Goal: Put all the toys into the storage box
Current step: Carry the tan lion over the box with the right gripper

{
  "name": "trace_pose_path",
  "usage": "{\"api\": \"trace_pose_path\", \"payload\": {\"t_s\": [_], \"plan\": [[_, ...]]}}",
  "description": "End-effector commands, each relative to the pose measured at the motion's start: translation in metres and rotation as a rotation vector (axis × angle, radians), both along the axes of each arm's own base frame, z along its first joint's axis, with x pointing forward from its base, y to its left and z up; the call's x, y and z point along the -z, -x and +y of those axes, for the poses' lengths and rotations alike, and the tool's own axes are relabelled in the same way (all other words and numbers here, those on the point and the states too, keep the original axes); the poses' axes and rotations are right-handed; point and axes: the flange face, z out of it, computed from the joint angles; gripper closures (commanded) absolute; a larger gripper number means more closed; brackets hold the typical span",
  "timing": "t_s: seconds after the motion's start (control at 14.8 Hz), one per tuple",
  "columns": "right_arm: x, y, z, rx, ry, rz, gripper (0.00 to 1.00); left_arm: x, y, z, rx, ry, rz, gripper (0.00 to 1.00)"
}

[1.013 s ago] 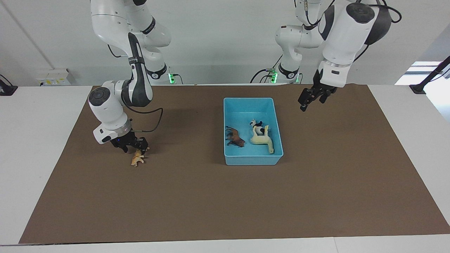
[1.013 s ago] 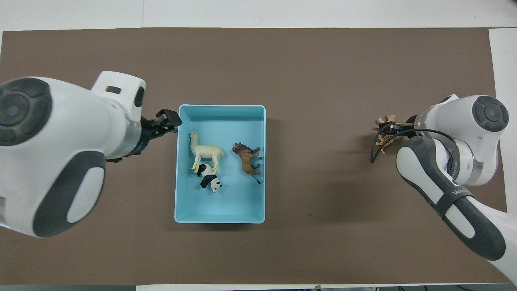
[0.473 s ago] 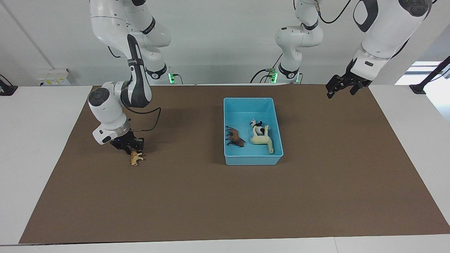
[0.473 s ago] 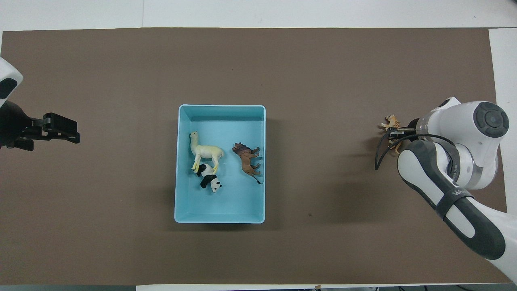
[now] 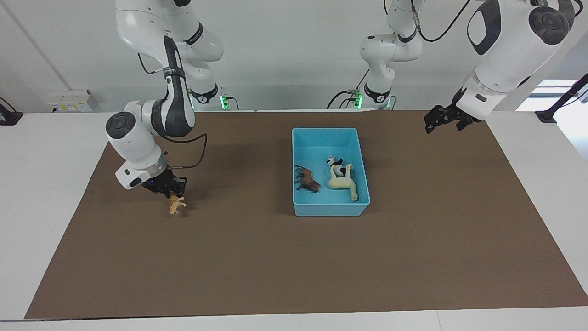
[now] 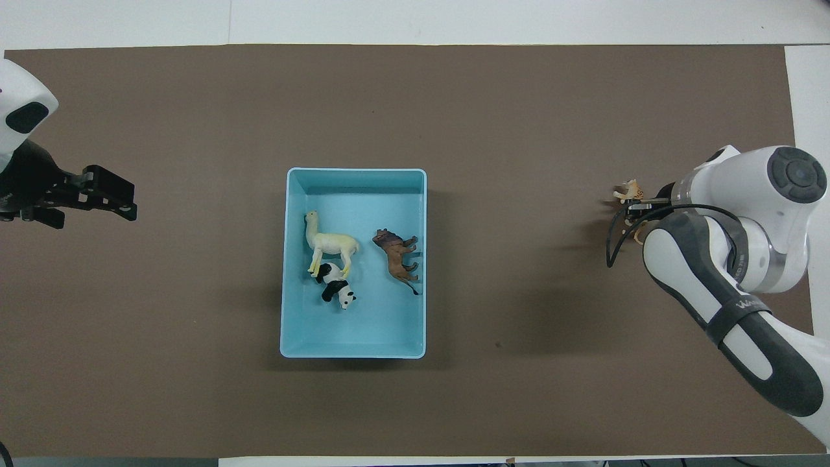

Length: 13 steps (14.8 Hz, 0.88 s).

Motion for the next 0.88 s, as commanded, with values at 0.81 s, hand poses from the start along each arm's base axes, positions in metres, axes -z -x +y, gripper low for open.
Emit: {"api": "trace_pose_path", "payload": {"t_s": [0.81], "plan": [[-0.106, 0.054, 0.4, 0.291, -0.209, -0.061, 1.0, -0.008, 0.005, -0.004, 0.108, 0.038, -0.055, 0.0]]}}
